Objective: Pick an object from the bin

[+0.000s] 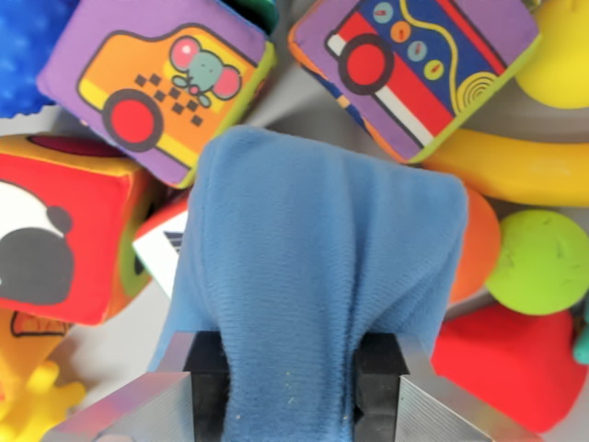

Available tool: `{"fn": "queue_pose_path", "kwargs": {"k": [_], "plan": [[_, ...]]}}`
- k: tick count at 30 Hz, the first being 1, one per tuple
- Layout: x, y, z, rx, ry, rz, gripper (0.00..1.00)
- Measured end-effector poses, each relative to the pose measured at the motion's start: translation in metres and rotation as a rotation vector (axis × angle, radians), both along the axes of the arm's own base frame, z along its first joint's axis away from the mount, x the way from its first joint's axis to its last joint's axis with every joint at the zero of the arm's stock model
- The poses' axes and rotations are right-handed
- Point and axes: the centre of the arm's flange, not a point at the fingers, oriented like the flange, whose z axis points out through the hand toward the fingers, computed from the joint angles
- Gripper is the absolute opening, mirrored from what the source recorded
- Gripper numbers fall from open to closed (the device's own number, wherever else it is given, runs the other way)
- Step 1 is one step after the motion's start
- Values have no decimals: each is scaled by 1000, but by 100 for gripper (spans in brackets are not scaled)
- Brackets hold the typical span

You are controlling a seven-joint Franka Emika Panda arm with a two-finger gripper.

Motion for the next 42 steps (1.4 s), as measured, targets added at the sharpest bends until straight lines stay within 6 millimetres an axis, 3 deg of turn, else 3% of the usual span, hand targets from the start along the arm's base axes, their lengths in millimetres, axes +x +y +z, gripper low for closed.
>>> {"fn": "queue_pose_path", "kwargs": {"k": [22,42], "plan": [[1,0,96,-1,-1,0,0],[1,1,168,-1,1,1,0]]}}
